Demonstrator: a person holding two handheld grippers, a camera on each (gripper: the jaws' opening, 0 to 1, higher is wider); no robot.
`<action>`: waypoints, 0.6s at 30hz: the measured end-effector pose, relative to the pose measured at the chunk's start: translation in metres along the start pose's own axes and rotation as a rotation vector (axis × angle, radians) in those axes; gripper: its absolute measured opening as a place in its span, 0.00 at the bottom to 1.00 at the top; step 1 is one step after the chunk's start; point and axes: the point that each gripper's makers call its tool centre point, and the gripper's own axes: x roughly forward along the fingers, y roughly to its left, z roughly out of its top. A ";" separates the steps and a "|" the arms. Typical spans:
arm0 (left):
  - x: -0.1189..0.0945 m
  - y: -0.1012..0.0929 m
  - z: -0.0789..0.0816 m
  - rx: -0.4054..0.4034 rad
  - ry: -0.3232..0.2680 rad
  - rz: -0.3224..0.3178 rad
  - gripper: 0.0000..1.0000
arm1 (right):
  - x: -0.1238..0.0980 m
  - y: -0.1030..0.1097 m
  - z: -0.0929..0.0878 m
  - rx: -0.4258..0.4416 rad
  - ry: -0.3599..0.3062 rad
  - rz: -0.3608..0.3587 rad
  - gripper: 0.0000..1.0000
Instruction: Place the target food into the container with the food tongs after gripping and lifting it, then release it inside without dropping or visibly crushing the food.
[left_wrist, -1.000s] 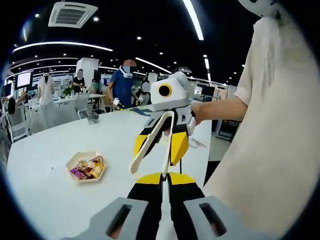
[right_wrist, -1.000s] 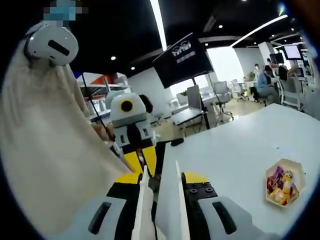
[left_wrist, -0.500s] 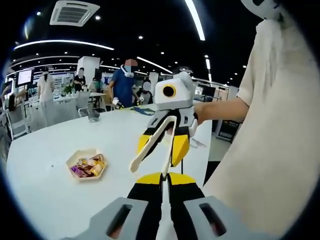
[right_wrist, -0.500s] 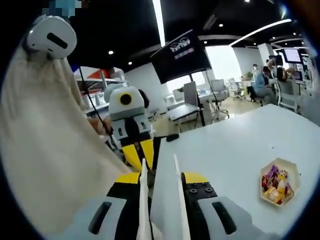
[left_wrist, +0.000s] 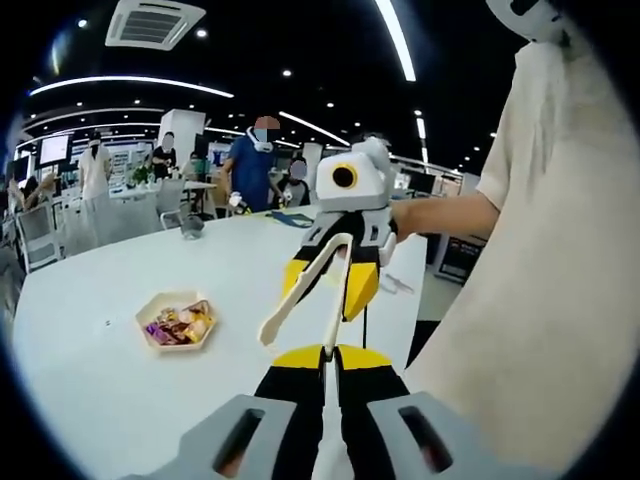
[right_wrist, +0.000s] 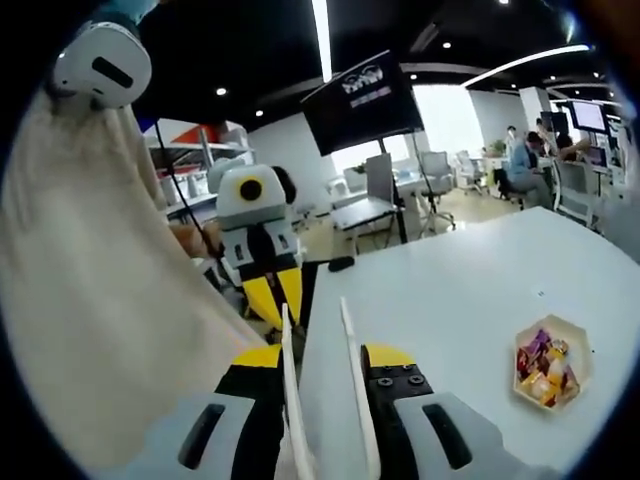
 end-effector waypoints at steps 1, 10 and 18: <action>0.000 0.000 -0.001 -0.001 0.001 0.001 0.00 | 0.000 0.000 0.000 -0.001 0.002 0.000 0.29; -0.005 0.002 -0.005 -0.024 -0.002 0.001 0.00 | -0.004 0.001 -0.004 -0.010 0.040 -0.009 0.27; -0.005 0.004 -0.007 -0.021 0.012 -0.015 0.01 | -0.014 0.000 -0.009 -0.011 0.059 -0.038 0.25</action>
